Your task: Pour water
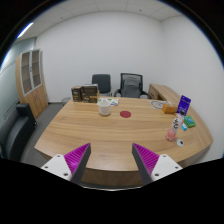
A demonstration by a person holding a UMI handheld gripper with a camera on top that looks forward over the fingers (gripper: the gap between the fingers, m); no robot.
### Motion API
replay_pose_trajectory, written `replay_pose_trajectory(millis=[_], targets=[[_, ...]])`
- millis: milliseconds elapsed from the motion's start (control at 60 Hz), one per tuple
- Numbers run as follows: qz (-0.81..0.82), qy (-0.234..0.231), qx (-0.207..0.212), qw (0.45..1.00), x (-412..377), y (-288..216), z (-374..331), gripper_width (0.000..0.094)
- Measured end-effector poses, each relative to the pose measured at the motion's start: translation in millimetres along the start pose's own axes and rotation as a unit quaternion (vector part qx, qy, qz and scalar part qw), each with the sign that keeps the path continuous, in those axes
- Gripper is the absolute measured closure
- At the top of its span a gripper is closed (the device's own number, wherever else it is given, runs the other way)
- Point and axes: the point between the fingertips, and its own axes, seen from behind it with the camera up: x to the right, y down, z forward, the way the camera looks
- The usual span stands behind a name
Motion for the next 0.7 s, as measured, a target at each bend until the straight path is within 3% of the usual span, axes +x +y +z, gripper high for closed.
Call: replay_pose_trajectory(millis=[133,333,517,700], targets=[[0.011,0.017,-0.013,1.000,32.5,17.7,-0.3,0.0078],[0.001,0.037,-0.007,0.999,192.0,50.6,53.2,0.0077],[0.001,0.054,0.026,0.998,301.8,46.6,109.7,0.0079],[0.017,0.050,0.061,0.997,363.8,21.2,178.3,0.0078]])
